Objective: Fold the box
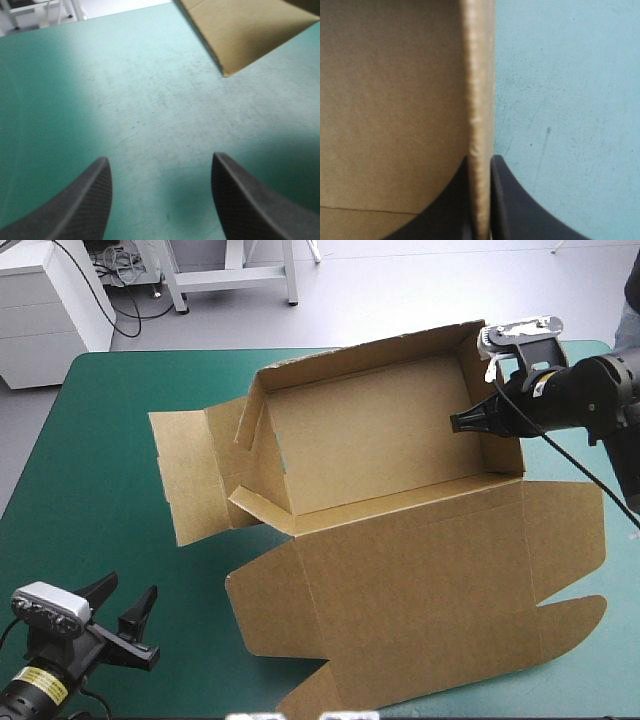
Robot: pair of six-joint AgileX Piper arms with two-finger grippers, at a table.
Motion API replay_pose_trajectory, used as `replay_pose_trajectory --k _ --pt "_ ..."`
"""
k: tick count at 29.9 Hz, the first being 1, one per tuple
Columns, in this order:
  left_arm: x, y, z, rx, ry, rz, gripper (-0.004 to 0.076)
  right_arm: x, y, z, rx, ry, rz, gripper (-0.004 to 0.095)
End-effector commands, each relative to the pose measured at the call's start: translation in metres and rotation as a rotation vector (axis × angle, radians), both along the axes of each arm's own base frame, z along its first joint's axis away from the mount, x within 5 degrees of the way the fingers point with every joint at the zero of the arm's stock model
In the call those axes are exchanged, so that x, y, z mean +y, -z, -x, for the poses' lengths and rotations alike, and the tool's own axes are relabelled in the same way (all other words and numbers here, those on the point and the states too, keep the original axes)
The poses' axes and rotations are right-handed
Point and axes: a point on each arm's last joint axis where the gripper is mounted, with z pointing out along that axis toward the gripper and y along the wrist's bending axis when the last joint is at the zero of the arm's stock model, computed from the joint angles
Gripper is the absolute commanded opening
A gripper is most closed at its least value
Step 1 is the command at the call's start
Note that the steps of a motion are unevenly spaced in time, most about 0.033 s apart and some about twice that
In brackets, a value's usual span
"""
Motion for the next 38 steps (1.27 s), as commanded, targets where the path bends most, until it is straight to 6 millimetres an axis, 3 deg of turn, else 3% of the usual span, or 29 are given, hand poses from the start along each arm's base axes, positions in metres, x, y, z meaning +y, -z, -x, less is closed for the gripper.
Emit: replay_pose_trajectory --k 1,6,12,17,23,30,38 --pt "0.001 -0.018 -0.015 -0.030 -0.094 -0.003 0.0423 -0.004 -0.019 0.015 -0.064 0.007 -0.028 -0.0017" --pt "0.001 -0.032 -0.034 0.035 -0.212 -0.078 0.0421 -0.004 -0.019 0.015 -0.065 0.006 -0.027 -0.0018" --pt "-0.009 -0.057 -0.055 0.041 -0.221 -0.133 0.0421 -0.004 -0.019 0.015 -0.065 0.006 -0.027 -0.0018" --pt "-0.020 -0.064 -0.073 0.087 -0.215 -0.172 0.0421 -0.004 -0.019 0.015 -0.066 0.000 -0.022 -0.0018" --pt "-0.030 -0.056 -0.097 0.178 -0.244 -0.246 0.0421 -0.004 -0.019 0.015 -0.067 -0.010 -0.018 -0.0017" --pt "-0.005 -0.052 -0.129 0.291 -0.390 -0.281 0.0421 -0.003 -0.019 0.016 -0.067 -0.025 -0.023 -0.0018" --pt "0.012 -0.030 -0.164 0.364 -0.297 -0.154 0.0421 -0.003 -0.019 0.016 -0.067 -0.025 -0.022 -0.0018"
